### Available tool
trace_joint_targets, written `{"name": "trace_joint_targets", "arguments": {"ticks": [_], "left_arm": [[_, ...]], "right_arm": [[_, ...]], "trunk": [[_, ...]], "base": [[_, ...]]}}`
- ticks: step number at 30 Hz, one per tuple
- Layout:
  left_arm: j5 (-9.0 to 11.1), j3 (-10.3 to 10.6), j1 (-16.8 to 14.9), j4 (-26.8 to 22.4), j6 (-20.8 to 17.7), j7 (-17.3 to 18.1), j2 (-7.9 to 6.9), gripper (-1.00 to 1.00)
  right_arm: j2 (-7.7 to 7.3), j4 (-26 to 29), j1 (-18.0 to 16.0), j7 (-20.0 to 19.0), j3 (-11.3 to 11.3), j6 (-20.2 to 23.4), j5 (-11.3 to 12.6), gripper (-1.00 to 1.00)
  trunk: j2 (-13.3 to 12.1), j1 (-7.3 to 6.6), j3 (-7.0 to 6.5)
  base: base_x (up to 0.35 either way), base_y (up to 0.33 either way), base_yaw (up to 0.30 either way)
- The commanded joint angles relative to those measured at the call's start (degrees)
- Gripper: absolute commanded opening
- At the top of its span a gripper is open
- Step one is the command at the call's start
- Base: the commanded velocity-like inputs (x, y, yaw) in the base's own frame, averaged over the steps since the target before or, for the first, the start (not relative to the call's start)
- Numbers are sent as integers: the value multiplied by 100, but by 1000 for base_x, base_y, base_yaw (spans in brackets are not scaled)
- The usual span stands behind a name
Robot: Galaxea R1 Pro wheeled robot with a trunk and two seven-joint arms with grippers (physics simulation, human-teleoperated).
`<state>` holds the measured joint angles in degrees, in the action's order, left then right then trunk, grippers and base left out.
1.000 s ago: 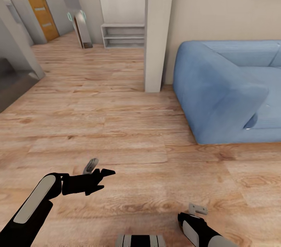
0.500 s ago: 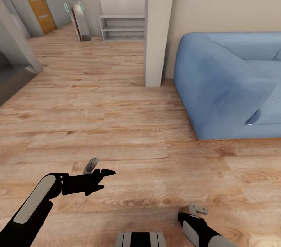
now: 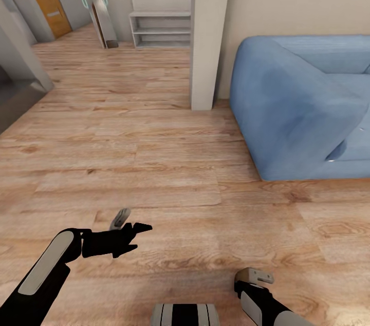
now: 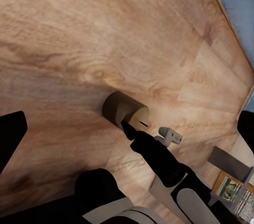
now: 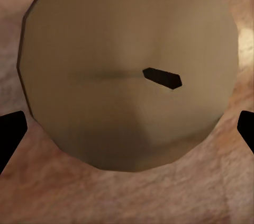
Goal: Place each of the two pumpkins and all three candles from the living room inside a cabinet in the living room (use any cabinet), then make sure every cabinet is closed, and position the cauldron so it is next to a table in the living room.
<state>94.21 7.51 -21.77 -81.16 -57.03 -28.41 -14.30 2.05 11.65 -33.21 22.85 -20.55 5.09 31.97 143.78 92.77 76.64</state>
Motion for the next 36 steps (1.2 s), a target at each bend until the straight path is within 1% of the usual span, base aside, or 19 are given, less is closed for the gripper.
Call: {"name": "trace_joint_targets", "arguments": {"ticks": [1, 8, 36], "left_arm": [[63, 21, -3, -5, 3, -59, -3, 100], [63, 96, -3, -5, 8, -59, -12, 100], [63, 110, -3, 4, 8, -59, -11, 100]], "right_arm": [[-3, 13, -1, 40, -49, 44, 20, 100], [-3, 13, -1, 41, -49, 44, 20, 100], [-3, 13, -1, 43, -47, 44, 20, 100]], "trunk": [[2, -1, 5], [2, -1, 5], [2, -1, 5]], "base": [[0, 0, 0], [0, 0, 0], [59, 0, 0]]}}
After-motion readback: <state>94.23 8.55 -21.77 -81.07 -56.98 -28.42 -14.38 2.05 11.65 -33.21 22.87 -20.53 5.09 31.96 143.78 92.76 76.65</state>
